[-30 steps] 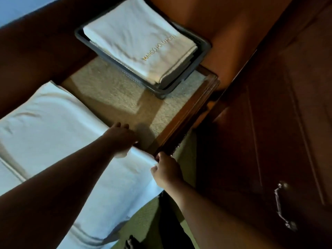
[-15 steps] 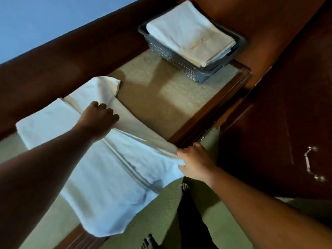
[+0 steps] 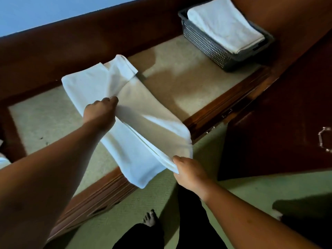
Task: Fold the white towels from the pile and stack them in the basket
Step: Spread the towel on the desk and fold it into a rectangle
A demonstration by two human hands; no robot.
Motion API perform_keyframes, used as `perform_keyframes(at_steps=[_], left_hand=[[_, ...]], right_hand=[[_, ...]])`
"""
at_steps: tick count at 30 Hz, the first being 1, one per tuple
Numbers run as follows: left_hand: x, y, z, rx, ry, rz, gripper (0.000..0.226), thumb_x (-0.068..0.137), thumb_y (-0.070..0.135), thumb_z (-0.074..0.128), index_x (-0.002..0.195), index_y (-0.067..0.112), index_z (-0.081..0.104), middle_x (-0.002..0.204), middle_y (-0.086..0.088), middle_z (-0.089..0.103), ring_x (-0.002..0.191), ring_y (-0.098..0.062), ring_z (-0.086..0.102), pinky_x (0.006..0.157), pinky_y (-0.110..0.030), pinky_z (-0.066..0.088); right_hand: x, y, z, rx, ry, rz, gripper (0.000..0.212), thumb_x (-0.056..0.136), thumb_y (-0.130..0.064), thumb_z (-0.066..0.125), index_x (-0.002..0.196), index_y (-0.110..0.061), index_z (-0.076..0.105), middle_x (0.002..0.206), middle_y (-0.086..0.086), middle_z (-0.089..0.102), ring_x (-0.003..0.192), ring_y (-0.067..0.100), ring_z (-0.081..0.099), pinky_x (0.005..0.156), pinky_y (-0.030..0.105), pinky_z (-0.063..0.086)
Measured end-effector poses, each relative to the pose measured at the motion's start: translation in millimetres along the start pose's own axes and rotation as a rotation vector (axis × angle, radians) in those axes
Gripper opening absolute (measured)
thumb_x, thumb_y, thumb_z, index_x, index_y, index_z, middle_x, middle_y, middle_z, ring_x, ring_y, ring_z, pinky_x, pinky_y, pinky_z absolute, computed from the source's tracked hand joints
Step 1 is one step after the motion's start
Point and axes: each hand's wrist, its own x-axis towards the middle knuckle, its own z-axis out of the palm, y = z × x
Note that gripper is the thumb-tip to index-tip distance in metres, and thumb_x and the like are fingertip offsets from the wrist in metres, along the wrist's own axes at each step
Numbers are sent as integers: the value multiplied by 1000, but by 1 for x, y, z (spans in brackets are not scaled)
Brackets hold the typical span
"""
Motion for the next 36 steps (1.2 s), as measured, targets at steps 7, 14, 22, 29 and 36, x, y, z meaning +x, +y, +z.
perform_keyframes(at_steps=[7, 14, 22, 29, 36], left_hand=[[-23, -35, 16, 1, -19, -29, 27, 79, 4, 55, 101, 17, 48, 102, -15, 63, 90, -40, 62, 68, -38, 39], [-49, -52, 31, 168, -251, -169, 36, 88, 14, 54, 124, 17, 58, 124, -10, 59, 116, -36, 50, 96, -46, 39], [-58, 1, 33, -299, -194, -371, 31, 95, 25, 54, 125, 17, 56, 131, -9, 52, 117, -34, 50, 99, -47, 37], [-76, 31, 47, -302, -136, -302, 34, 80, 24, 74, 114, 20, 66, 119, -3, 59, 104, -32, 60, 89, -48, 49], [-54, 38, 31, -252, -154, -431, 44, 76, 28, 78, 117, 22, 65, 125, -2, 62, 108, -29, 63, 87, -46, 52]], right_hand=[[-7, -54, 31, 48, -163, -74, 18, 89, -21, 63, 104, -17, 54, 105, 5, 67, 93, 32, 67, 72, 37, 51], [14, -69, 23, 133, -571, -251, 26, 96, -17, 57, 121, -23, 59, 119, 4, 61, 103, 27, 61, 79, 33, 46], [93, -28, -30, -31, 2, -340, 27, 76, -15, 61, 102, -22, 59, 100, 1, 55, 87, 26, 57, 67, 40, 51], [170, 10, -63, -193, -123, -439, 64, 65, -40, 77, 124, -23, 61, 130, 6, 61, 119, 28, 62, 94, 46, 53], [244, 5, -96, -239, -320, -529, 70, 97, -42, 43, 159, -20, 17, 168, 5, 3, 155, 22, -3, 122, 46, 0]])
